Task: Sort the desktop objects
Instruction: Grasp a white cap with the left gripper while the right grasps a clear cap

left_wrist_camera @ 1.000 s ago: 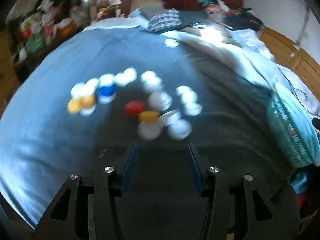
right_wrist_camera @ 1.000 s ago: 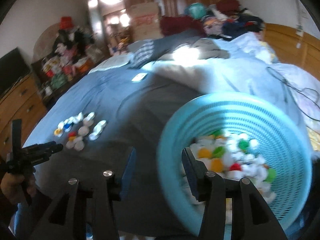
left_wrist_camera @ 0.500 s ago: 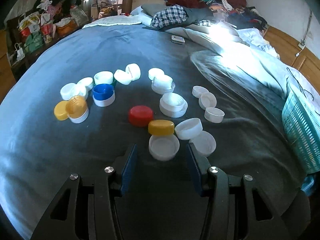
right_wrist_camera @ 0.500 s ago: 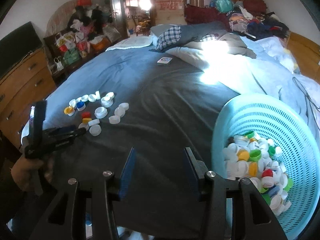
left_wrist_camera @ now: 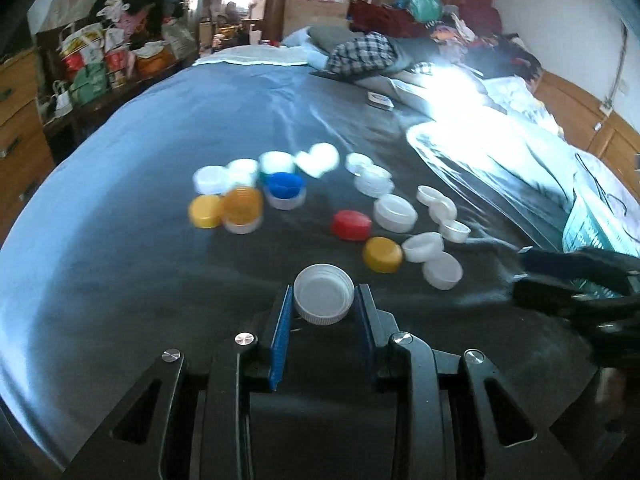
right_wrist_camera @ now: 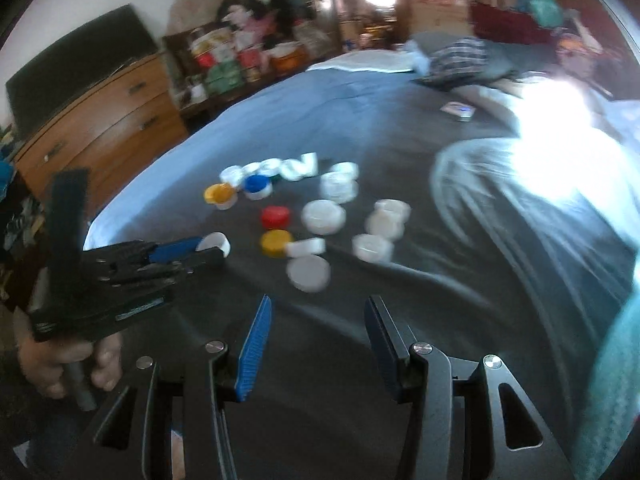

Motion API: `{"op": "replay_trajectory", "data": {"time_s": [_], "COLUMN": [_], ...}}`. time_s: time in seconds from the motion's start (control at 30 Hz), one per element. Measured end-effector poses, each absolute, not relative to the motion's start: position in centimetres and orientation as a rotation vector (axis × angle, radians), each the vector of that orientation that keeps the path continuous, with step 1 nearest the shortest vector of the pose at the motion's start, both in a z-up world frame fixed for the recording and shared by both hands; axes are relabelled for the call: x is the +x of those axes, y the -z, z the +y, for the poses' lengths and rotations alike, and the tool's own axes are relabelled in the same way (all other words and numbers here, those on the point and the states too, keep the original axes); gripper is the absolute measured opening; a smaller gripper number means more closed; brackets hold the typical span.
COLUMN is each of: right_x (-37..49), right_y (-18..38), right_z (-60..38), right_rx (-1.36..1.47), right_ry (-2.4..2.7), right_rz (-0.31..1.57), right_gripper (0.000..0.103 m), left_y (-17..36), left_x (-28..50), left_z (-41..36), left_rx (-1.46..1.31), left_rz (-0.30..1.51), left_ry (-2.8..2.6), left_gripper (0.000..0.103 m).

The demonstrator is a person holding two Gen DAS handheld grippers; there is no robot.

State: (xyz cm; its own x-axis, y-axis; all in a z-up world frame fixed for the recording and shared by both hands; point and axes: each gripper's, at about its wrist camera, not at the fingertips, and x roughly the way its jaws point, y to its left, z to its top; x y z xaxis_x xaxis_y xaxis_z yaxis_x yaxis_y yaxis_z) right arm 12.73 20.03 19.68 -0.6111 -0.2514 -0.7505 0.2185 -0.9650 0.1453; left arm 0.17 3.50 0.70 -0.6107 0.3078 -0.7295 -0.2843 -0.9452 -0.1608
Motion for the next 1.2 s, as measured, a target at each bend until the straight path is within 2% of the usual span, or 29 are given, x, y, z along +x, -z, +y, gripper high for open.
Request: {"op": "replay_trajectory", "data": {"time_s": [0.27,0.4,0.43,0.5,0.53,0.77,0.87,1.03,1.13,1.2], "right_x": [8.1,8.0,7.8,7.5,7.4,8.6,9.6,11.3,13.4,14.7], "right_y": [-15.3,-14.9,-14.8,-14.8,-14.8,-17.7,-22.4,-32.1,-36.9,-38.9], "right_z": [17.8,17.8,17.7,17.8,17.9,17.8,16.7,12.2,8.1,6.6], "right_rx": [1.332,1.325,1.323,1.325,1.331,1.394,1.34,1.141,0.958,0.854], "right_ry": [2.582,2.589,2.59,2.595,2.601,2.588,2.578,2.545,2.522,2.541], "right_rz": [-0.004,0.003,0.007,0.004,0.002,0.066,0.205,0.614,0.967,1.05], "right_gripper": [0.053,0.053,0.052,0.043,0.034,0.034,0.034,0.034,0.033,0.033], "left_y": [0.2,0.6,0.7,0.7,0.6,0.6,0.6,0.3,-0.5,-1.5], "left_x": [-0.7,-0.8,-0.9,-0.9,-0.9,-1.0,-0.8,-0.9,-0.8,-0.6], "left_z": [1.5,1.7,1.7,1.9,2.0,1.8,1.3,0.7,1.2,1.8], "left_rx": [-1.21,-1.218,-1.221,-1.225,-1.225,-1.26,-1.262,-1.271,-1.255,-1.225], "left_rz": [-0.096,-0.103,-0.103,-0.099,-0.092,-0.095,-0.115,-0.156,-0.15,-0.14], "left_ry": [-2.567,-2.549,-2.548,-2.547,-2.55,-2.586,-2.598,-2.607,-2.608,-2.617], "left_gripper": [0.026,0.026,0.026,0.026,0.026,0.026,0.026,0.026,0.026,0.026]}}
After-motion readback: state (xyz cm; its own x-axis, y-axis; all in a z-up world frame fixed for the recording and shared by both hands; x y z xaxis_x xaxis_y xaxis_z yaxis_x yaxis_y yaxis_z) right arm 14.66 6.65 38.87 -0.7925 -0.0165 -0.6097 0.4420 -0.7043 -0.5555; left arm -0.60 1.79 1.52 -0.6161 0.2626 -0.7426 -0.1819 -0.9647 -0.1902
